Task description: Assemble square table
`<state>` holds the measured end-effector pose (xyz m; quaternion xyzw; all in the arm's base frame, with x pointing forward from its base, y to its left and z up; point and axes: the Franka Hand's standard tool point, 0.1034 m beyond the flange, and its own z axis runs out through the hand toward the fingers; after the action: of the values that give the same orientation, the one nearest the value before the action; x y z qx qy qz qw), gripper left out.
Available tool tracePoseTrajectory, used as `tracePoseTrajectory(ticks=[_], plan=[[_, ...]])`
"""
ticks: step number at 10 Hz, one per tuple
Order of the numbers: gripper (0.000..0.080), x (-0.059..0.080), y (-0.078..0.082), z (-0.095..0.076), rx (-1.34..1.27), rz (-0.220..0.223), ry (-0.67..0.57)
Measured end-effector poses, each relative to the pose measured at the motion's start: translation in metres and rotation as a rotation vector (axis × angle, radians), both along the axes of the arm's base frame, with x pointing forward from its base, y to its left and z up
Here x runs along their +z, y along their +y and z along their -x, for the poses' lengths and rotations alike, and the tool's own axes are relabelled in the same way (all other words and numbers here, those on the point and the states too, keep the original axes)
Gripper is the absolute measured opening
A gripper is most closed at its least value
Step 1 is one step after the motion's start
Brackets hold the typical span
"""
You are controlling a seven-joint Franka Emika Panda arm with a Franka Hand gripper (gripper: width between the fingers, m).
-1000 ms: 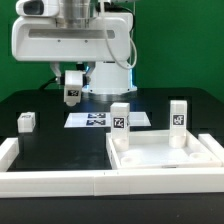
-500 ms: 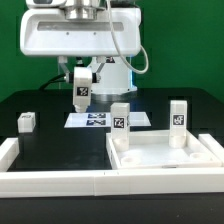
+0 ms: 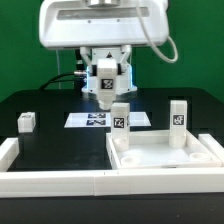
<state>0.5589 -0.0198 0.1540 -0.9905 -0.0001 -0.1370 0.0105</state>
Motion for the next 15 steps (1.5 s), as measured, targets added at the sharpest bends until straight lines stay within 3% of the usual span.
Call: tracePoseTrajectory(ticks=[5,6,11,12,14,15], plan=[[0.0291,-0.001,0.001,0.001,0.007,0.001,0.003],[0.0291,-0.004,0.010,0.002,0.008,-0.009,0.011],[0.0291,-0.015,0.070,-0.027,0.057,-0.041,-0.023],[0.0291,-0.016,0.076,-0.029,0.060,-0.047,-0.048],[0.0291,-0.016,0.074,-0.030,0.058,-0.043,-0.056],[0.0291,-0.012,0.069,-0.035,0.060,-0.017,-0.159]])
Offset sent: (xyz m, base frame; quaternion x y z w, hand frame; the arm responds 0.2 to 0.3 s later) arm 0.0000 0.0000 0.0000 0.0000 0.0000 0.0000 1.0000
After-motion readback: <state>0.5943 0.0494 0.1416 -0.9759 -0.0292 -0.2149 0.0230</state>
